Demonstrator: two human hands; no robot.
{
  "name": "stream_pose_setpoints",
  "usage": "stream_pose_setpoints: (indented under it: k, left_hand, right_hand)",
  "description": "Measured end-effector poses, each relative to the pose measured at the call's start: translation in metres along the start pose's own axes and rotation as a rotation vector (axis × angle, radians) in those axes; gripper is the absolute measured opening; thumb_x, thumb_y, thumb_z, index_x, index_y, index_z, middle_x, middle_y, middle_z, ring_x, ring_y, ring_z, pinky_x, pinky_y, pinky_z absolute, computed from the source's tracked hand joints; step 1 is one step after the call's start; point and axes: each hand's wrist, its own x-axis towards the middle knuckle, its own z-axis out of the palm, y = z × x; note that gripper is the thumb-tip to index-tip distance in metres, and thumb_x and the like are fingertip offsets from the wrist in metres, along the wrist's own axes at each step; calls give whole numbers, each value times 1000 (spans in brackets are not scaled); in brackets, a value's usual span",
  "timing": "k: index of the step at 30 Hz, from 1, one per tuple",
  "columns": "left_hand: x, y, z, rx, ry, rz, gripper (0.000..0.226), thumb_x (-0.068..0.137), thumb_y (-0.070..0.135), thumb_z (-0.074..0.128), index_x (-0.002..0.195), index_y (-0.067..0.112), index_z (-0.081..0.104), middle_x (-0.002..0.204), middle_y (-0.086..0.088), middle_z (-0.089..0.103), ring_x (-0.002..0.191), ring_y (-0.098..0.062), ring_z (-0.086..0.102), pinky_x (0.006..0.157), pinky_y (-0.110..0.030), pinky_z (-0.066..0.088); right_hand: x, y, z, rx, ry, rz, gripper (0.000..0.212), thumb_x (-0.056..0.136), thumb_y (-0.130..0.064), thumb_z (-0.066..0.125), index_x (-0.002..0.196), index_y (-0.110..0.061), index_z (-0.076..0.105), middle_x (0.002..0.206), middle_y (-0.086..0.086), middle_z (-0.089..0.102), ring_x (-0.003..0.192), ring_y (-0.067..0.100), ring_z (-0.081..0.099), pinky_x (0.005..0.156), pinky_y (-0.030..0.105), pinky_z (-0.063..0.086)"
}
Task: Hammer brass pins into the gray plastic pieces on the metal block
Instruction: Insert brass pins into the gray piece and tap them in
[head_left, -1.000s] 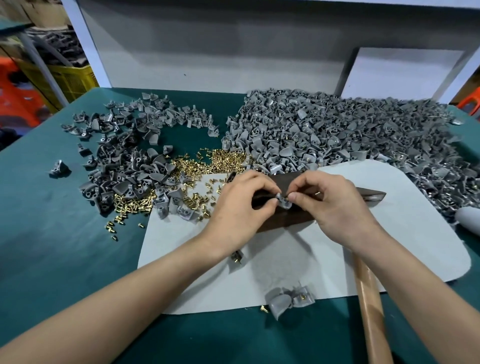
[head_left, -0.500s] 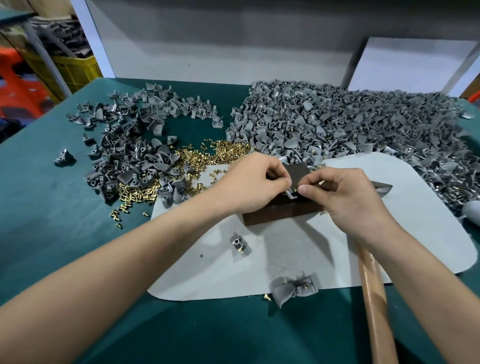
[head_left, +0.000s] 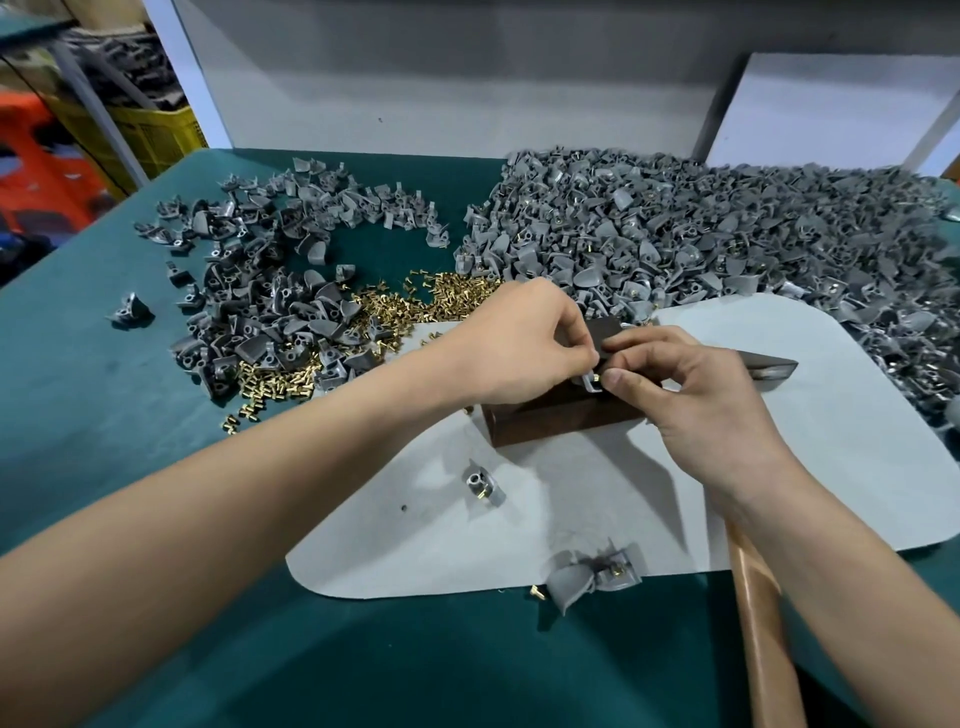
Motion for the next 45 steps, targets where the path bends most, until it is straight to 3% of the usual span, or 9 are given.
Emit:
stream_pose_setpoints:
  k: [3,8,13,18,24,29,45]
  left_hand:
    - [1,1,-1,-35,-29,-8,11,88,17,65,80,17,72,76,-2,74,73,-2,63,67,-7,42]
    - [2,2,-2,-71,-47,-25,12,88,15,65,78,17,71,70,1,73,61,5,60,61,-4,42]
    - [2,3,-2,-63,-50,-33,13,88,16,66,77,17,72,71,1,74,60,5,60,63,-6,43]
    - [2,4,-2,-89,-64,-34,11,88,14,66,80,13,73,73,-3,75,74,-6,68,81,-21,51]
    - [2,4,0,-84,-53,-33,11,88,15,67,80,13,74,74,-2,75,75,-4,67,82,-21,50]
    - [1,4,-1,-97,-52,-36,12,88,14,66,78,14,73,72,-2,74,73,-4,67,80,-20,51]
    - [-1,4,0,-102,-48,-23,10,87,13,66,79,13,72,74,-4,74,75,-7,69,82,-24,53]
  right_hand:
    - [-1,1,1,8,15,5,25,81,-1,69,66,-21,67,96,-12,61,80,-8,55,75,4,38]
    - [-1,0,2,65,24,40,27,81,-2,69,63,-23,67,95,-14,62,86,-4,56,79,9,38]
    - [-3,1,1,23,46,41,28,81,-5,71,62,-25,67,95,-13,63,91,6,57,89,24,38]
    - [-4,1,2,79,44,36,28,80,-4,71,61,-24,68,91,-13,63,87,2,58,81,17,38]
    - [-3,5,0,100,75,60,26,80,-3,70,62,-21,68,89,-9,65,68,-3,51,66,17,32]
    - [-4,3,3,30,92,39,25,80,-4,71,64,-23,67,90,-9,65,91,6,59,85,20,39]
    - [-5,0,4,-22,82,40,26,81,-4,70,64,-24,67,91,-8,63,85,2,57,77,10,39]
